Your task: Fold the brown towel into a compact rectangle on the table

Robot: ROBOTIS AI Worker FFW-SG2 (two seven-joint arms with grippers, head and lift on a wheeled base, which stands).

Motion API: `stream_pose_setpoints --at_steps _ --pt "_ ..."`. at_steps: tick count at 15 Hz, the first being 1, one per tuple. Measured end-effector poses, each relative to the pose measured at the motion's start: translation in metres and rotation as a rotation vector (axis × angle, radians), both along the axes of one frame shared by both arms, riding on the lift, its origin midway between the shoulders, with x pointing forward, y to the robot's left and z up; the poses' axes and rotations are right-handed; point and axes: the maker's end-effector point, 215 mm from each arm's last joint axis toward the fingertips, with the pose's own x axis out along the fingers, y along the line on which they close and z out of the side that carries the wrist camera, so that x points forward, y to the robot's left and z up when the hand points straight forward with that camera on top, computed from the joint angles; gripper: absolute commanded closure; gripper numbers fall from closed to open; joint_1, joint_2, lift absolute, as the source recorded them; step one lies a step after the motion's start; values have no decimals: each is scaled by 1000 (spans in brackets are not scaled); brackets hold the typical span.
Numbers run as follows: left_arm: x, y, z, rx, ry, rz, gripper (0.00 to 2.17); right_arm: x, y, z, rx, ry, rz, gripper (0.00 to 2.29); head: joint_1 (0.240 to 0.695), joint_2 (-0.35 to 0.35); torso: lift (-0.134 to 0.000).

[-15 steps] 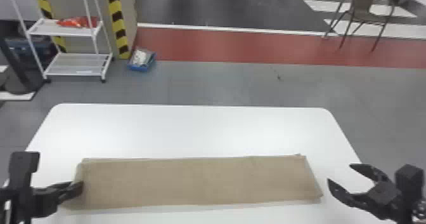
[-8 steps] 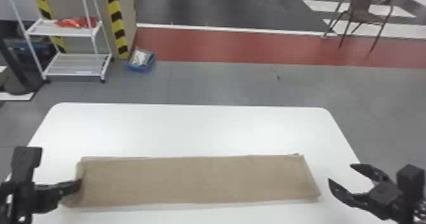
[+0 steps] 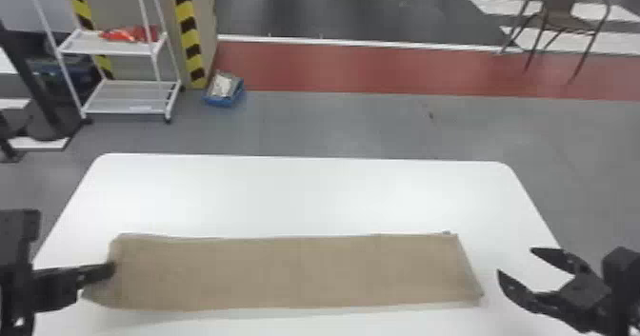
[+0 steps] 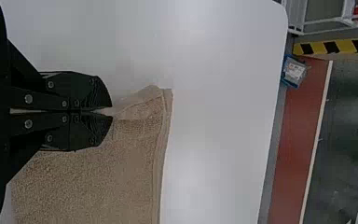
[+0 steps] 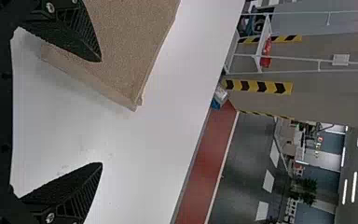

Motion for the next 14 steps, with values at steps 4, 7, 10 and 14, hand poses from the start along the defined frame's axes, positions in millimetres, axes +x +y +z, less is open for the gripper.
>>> stream_pose_setpoints --at_steps 4,7,10,14 --pt "0 -3 17 -57 -18 16 1494 4 29 -10 16 13 34 97 695 -48 0" --pt "-2 -15 34 -111 -23 9 1494 15 67 -19 29 15 74 316 695 -13 0" --pt "-8 -28 53 -184 -19 7 1494 30 114 -25 57 15 133 1021 695 23 0" --pt "-13 -40 72 -237 -21 -3 1494 34 159 -38 81 43 200 1484 695 71 0"
